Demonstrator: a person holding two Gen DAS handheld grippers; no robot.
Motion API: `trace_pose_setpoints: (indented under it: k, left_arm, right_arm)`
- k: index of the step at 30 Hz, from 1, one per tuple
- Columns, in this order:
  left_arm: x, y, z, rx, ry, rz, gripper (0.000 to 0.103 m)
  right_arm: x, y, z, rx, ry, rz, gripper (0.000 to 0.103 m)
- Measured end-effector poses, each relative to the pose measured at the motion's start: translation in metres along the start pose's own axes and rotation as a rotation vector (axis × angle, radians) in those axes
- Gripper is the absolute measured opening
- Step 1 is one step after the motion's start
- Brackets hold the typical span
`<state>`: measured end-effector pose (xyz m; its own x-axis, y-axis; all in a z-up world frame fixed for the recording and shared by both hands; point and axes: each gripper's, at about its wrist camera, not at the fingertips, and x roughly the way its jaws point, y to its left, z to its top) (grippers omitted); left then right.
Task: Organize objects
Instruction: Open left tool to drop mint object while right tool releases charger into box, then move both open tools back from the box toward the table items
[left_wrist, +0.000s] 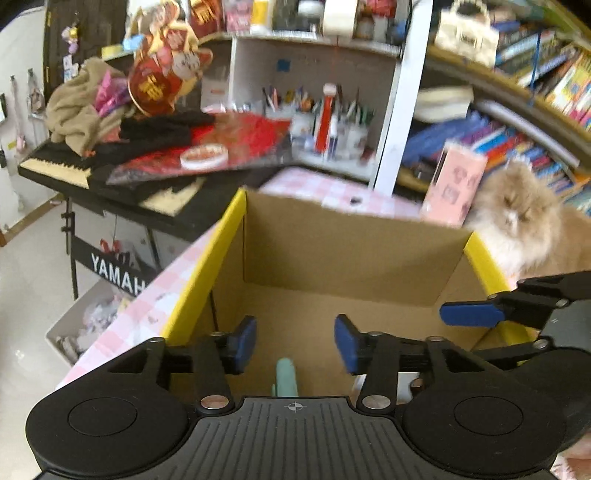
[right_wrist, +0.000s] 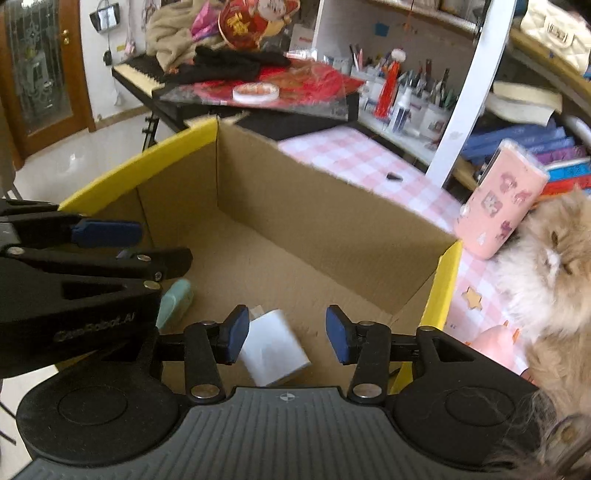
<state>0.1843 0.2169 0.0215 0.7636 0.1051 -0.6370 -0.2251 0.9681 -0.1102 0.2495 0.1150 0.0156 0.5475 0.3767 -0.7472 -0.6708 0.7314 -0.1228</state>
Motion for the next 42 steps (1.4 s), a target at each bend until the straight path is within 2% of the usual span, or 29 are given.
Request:
trace_pose_setpoints:
  k: [1, 10, 17, 21, 32, 42]
  left_arm:
    - [-0.004, 0.0, 0.001, -0.002, -0.015, -0.001, 0.063]
    - [-0.057, 0.006, 0.008, 0.022, -0.187, -0.065, 0.07]
    - [-0.087, 0.013, -0.019, 0.082, -0.187, -0.1, 0.071]
    - [-0.101, 0.019, -0.043, 0.109, -0.162, -0.109, 0.071]
    - [-0.126, 0.02, -0.114, 0.096, -0.02, -0.149, 0.071]
    - [-0.141, 0.006, -0.154, 0.148, 0.063, -0.215, 0.071]
  right_arm:
    - [-0.004, 0.0, 0.0, 0.001, -0.019, -0.005, 0.046]
    - [-0.066, -0.007, -0.013, 0.223, -0.234, -0.096, 0.047]
    - [-0.109, 0.002, -0.053, 0.381, -0.305, -0.197, 0.047]
    - [-0.121, 0.019, -0.083, 0.43, -0.276, -0.234, 0.047]
    - [-0.144, 0.069, -0.173, 0.453, -0.154, -0.305, 0.049]
    - [-0.165, 0.083, -0.237, 0.546, -0.047, -0.365, 0.05]
